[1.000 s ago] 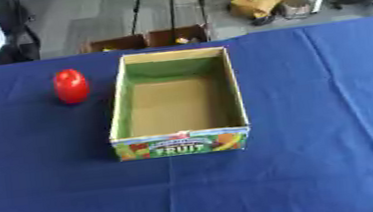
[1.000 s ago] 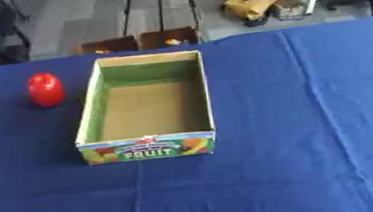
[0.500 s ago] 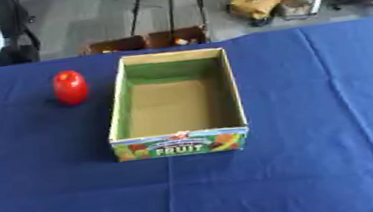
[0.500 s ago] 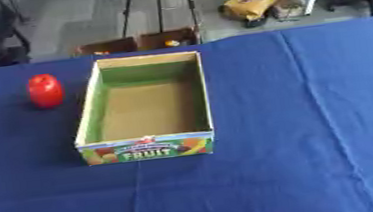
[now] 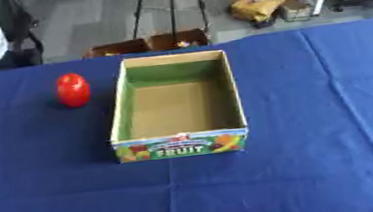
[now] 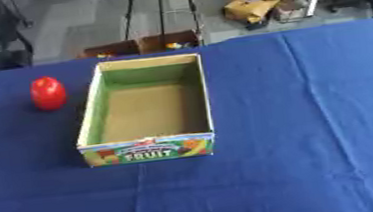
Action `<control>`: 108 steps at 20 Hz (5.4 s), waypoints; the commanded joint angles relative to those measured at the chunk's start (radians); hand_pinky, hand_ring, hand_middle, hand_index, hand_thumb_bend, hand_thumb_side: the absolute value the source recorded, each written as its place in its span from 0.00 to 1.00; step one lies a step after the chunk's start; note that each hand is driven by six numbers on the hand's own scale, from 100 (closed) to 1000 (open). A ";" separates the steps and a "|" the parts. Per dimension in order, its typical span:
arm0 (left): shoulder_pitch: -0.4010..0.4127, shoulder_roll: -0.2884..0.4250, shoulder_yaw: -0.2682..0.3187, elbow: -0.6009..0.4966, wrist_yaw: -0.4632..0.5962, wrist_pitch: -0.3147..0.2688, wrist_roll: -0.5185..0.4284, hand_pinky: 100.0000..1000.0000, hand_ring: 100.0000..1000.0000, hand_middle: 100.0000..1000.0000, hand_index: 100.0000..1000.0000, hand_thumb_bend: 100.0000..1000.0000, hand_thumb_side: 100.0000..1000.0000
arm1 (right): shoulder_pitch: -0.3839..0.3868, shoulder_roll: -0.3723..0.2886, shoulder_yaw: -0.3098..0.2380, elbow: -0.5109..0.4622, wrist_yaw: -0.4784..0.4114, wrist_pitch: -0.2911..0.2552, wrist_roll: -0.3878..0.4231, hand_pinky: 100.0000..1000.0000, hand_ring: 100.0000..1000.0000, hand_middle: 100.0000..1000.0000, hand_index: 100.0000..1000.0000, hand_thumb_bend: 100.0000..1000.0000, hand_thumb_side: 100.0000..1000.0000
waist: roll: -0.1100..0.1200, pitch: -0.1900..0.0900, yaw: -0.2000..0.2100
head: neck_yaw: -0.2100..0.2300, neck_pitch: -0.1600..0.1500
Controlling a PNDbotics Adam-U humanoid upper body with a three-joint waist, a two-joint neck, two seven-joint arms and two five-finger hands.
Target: Pick up objects on the table and place them in the box.
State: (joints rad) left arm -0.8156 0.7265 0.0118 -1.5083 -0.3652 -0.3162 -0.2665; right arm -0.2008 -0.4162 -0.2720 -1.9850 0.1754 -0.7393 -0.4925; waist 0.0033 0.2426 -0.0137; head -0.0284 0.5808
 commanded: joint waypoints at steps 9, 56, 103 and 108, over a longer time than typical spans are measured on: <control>-0.215 0.030 -0.052 0.367 -0.239 -0.115 -0.130 0.79 0.84 0.82 0.98 0.00 0.79 | 0.002 -0.036 0.004 -0.015 -0.022 -0.027 -0.002 0.69 0.75 0.65 0.82 0.00 0.97 | 0.011 -0.017 -0.013 | 0.015 -0.001; -0.463 -0.147 0.067 0.865 -0.707 -0.103 -0.631 0.90 1.00 1.00 1.00 0.18 0.67 | -0.029 -0.022 0.012 -0.015 -0.036 -0.037 0.017 0.69 0.75 0.62 0.81 0.00 0.93 | 0.057 0.055 -0.119 | 0.132 -0.096; -0.449 -0.084 0.086 0.950 -0.751 -0.060 -0.640 0.71 0.86 1.00 1.00 0.05 0.52 | -0.035 -0.001 0.002 -0.015 -0.013 -0.021 -0.032 0.70 0.75 0.56 0.80 0.00 0.88 | 0.074 0.106 -0.132 | 0.173 -0.122; -0.447 -0.083 0.084 0.955 -0.761 -0.068 -0.640 0.61 0.84 1.00 1.00 0.04 0.49 | -0.036 0.002 0.001 -0.015 -0.014 -0.023 -0.044 0.70 0.75 0.56 0.79 0.00 0.87 | 0.074 0.108 -0.132 | 0.174 -0.124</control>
State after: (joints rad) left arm -1.2459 0.6060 0.0967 -0.5444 -1.1249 -0.2892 -0.8178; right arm -0.2289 -0.4001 -0.2597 -1.9850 0.1562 -0.7314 -0.4999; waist 0.0807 0.3685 -0.1461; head 0.1424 0.4677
